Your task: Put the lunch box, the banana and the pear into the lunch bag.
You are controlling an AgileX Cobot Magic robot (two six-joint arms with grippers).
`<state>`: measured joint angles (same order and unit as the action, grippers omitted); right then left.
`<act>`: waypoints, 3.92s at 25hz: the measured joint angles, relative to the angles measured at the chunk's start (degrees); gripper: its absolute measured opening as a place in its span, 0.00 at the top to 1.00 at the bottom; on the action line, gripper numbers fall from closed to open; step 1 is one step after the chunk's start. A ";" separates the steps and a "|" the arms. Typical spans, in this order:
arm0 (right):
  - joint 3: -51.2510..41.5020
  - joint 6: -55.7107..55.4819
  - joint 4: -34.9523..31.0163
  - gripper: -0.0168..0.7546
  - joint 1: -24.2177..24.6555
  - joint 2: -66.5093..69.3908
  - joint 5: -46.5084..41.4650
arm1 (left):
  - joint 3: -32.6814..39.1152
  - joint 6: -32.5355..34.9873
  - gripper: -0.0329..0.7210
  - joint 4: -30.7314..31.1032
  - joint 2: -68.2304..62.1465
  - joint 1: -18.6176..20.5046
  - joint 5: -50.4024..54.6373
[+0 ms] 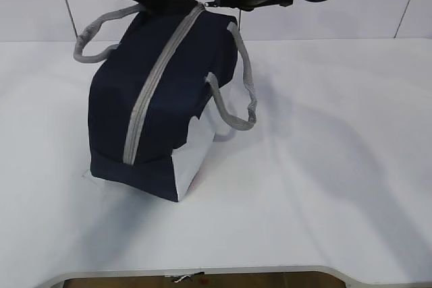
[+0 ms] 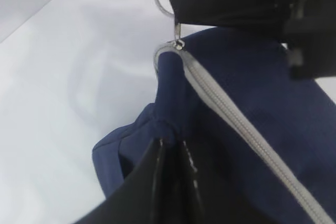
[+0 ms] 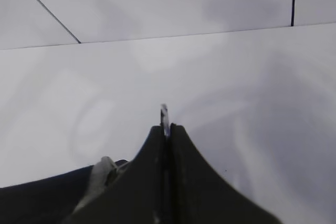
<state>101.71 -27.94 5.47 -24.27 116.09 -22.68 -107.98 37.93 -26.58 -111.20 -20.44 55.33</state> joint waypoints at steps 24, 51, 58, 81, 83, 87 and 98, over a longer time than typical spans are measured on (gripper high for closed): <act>0.39 4.19 -2.45 0.96 1.47 -0.62 -2.32 | -0.55 -8.29 0.54 0.83 2.20 1.45 15.38; 0.39 4.29 2.18 0.96 2.65 3.12 1.24 | -0.68 1.54 0.96 1.59 4.44 1.45 15.56; 0.51 4.29 2.44 0.96 2.88 5.59 0.92 | -0.68 1.91 0.96 2.33 4.59 1.45 15.65; 0.76 4.40 2.91 0.96 2.96 8.17 -2.40 | -0.68 2.04 0.96 2.78 4.36 1.45 15.77; 0.89 4.40 3.19 0.96 2.96 8.28 -2.74 | -0.68 2.04 0.96 2.41 4.36 1.45 15.77; 1.34 4.50 2.57 0.96 2.96 8.73 -3.54 | -0.68 2.17 0.96 2.06 4.36 1.45 15.77; 4.42 5.56 2.44 0.96 2.96 10.04 -5.73 | -0.68 2.30 0.96 2.06 4.36 1.45 15.77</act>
<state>106.13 -22.38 7.91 -21.31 126.13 -28.40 -108.66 40.22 -24.51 -106.84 -18.99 71.10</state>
